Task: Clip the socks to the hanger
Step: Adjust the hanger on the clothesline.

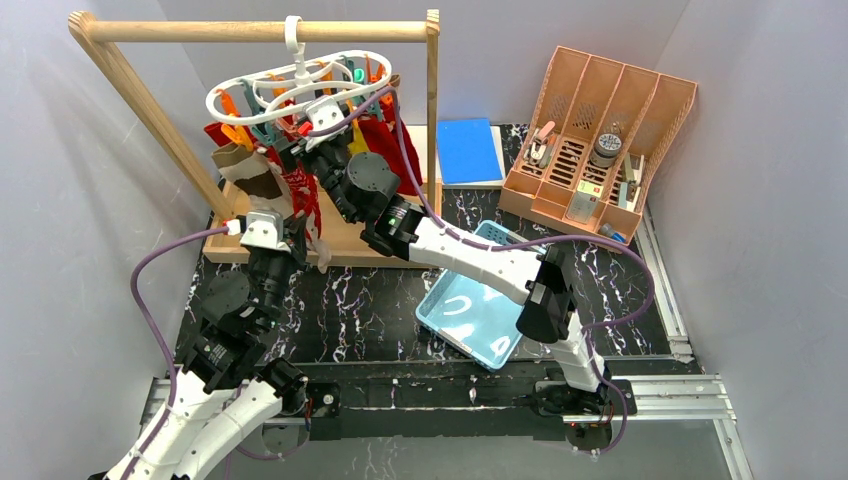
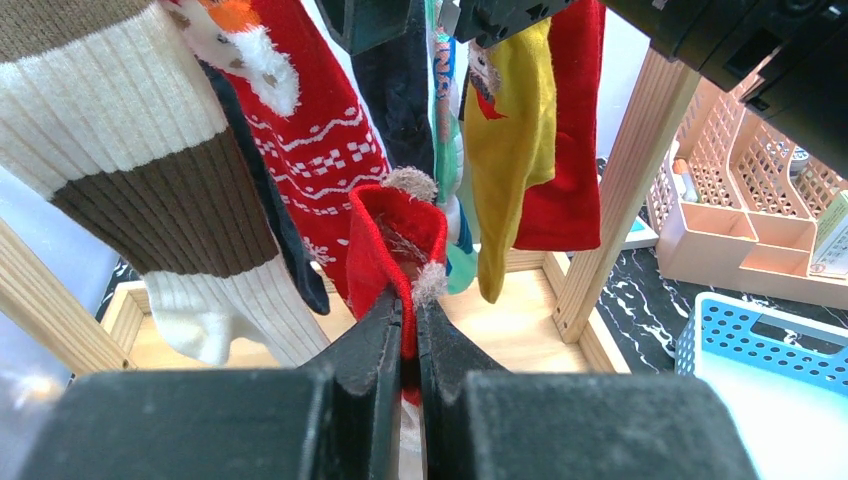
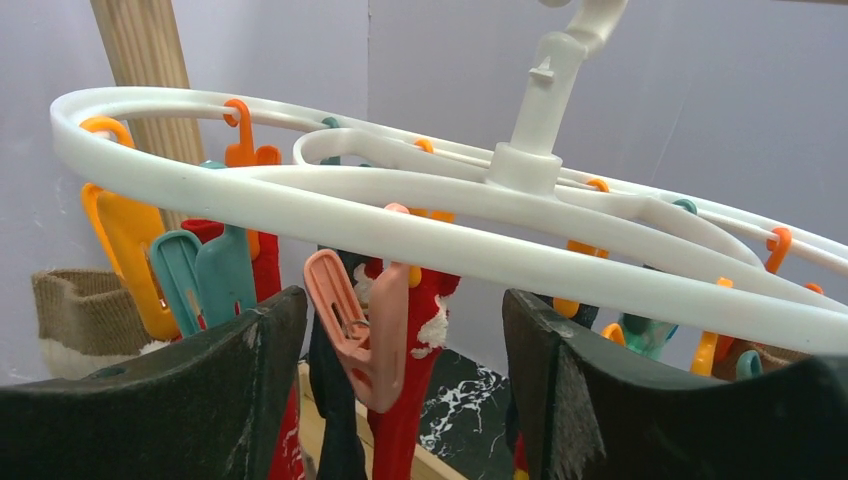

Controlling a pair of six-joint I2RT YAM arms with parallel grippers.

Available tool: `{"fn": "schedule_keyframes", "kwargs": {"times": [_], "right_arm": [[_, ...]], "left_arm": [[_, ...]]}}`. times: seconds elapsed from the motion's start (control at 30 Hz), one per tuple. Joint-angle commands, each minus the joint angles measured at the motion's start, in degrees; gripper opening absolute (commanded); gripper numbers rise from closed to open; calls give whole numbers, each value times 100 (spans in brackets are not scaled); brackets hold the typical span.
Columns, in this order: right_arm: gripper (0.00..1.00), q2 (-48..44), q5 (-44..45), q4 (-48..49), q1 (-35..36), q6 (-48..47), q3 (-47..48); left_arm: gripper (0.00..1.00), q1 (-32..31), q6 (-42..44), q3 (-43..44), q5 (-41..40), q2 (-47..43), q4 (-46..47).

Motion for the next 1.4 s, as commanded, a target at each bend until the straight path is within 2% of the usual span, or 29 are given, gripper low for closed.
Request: {"fn": "schedule_keyframes", "kwargs": {"times": [0.0, 0.07, 0.37, 0.5, 0.67, 0.8, 1.17, 1.37], "right_arm": [[75, -51, 77, 148, 30, -44, 313], [68, -51, 77, 73, 30, -25, 357], [54, -194, 61, -42, 30, 109, 269], [45, -282, 27, -107, 30, 194, 204], [27, -564, -96, -181, 30, 590, -22], [1, -776, -164, -456, 22, 1028, 7], [1, -1022, -549, -1551, -286, 2302, 316], [1, -1607, -1412, -1281, -845, 3266, -847]], "left_arm": [[0, -3, 58, -13, -39, -57, 150], [0, 0, 58, -11, -31, -58, 150], [0, -4, 41, 39, 3, -42, 150], [0, -4, 21, 50, 11, -40, 149], [0, -4, -25, 87, 64, -36, 149], [0, -4, -66, 149, 112, -23, 147], [0, -4, -322, 404, 226, 176, 422], [0, -4, -676, 549, 296, 406, 829]]}}
